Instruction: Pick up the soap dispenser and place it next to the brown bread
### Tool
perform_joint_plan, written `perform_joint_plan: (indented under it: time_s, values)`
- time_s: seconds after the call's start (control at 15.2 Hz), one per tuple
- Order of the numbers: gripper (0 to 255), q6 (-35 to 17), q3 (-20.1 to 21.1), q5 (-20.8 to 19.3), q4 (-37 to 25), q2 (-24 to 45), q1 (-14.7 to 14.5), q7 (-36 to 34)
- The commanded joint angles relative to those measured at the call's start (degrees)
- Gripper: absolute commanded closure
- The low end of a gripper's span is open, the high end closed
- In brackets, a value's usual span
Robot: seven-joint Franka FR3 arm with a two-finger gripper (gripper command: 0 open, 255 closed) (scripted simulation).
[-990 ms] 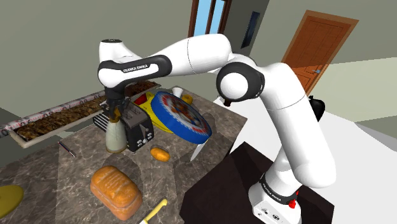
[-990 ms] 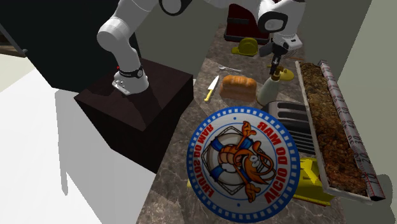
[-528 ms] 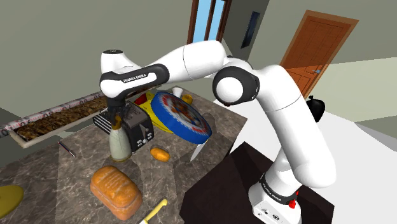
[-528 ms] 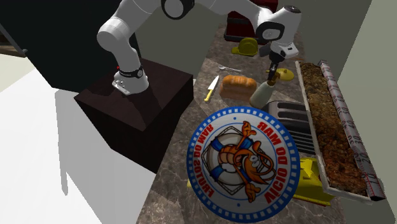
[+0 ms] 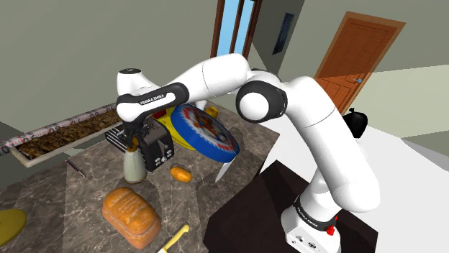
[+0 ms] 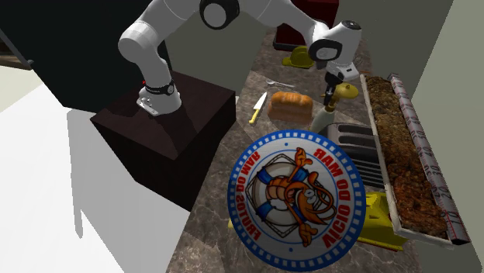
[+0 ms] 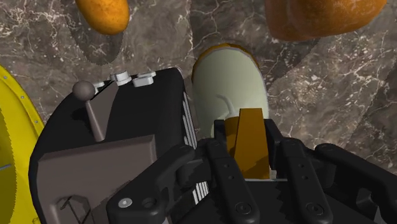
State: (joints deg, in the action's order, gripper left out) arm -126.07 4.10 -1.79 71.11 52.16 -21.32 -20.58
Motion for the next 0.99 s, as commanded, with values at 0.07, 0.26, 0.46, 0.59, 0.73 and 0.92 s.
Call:
perform_joint_plan:
  time_s: [0.07, 0.26, 0.46, 0.59, 0.73, 0.92]
  values:
    - [255, -1.1, -0.05, -0.07, -0.55, 1.58, -0.2, -0.15]
    - [255, -2.23, -0.1, -0.12, -0.86, 3.01, -0.24, -0.13]
    - [255, -2.22, -0.1, -0.12, -0.88, 3.02, -0.24, -0.13]
    - [255, -2.22, -0.1, -0.12, -0.88, 3.02, -0.24, -0.13]
    - [255, -2.22, -0.1, -0.12, -0.88, 3.02, -0.24, -0.13]
    - [0, -2.18, -0.1, -0.12, -0.94, 3.05, -0.25, -0.13]
